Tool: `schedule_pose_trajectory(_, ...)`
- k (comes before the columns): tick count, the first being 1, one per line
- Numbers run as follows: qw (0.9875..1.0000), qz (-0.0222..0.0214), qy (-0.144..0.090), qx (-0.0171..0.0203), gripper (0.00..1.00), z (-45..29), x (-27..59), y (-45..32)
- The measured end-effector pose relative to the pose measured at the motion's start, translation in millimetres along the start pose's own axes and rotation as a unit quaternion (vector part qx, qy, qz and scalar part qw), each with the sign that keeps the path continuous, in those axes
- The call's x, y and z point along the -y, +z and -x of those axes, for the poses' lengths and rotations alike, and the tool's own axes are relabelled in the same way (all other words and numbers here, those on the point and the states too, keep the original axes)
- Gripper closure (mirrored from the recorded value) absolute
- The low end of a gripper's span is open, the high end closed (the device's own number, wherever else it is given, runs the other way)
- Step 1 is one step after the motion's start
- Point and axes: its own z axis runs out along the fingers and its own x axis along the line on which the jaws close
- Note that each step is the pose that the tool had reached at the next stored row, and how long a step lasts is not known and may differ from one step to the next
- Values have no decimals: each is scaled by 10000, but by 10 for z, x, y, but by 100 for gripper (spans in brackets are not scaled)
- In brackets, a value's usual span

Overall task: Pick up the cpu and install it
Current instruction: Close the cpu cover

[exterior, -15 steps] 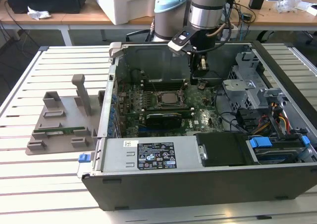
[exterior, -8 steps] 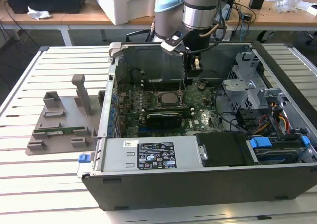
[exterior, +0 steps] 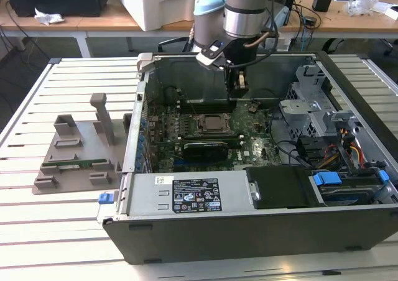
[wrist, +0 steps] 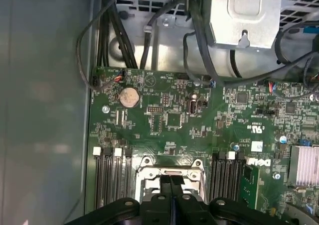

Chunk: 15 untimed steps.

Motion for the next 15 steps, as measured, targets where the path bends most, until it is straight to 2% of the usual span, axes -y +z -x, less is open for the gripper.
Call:
schedule_pose_trajectory(3, 10000, -1, 0, 0, 89, -13, 116, 77)
schedule_pose_trajectory(5, 10000, 0, 1, -1, 89, -30, 289, 165)
schedule_pose_trajectory(7, 10000, 0, 0, -1, 89, -37, 366, 202)
schedule_pose_trajectory(9, 10000, 0, 0, -1, 89, -49, 479, 270)
schedule_pose_trajectory(15, 10000, 0, 0, -1, 89, -68, 619, 407)
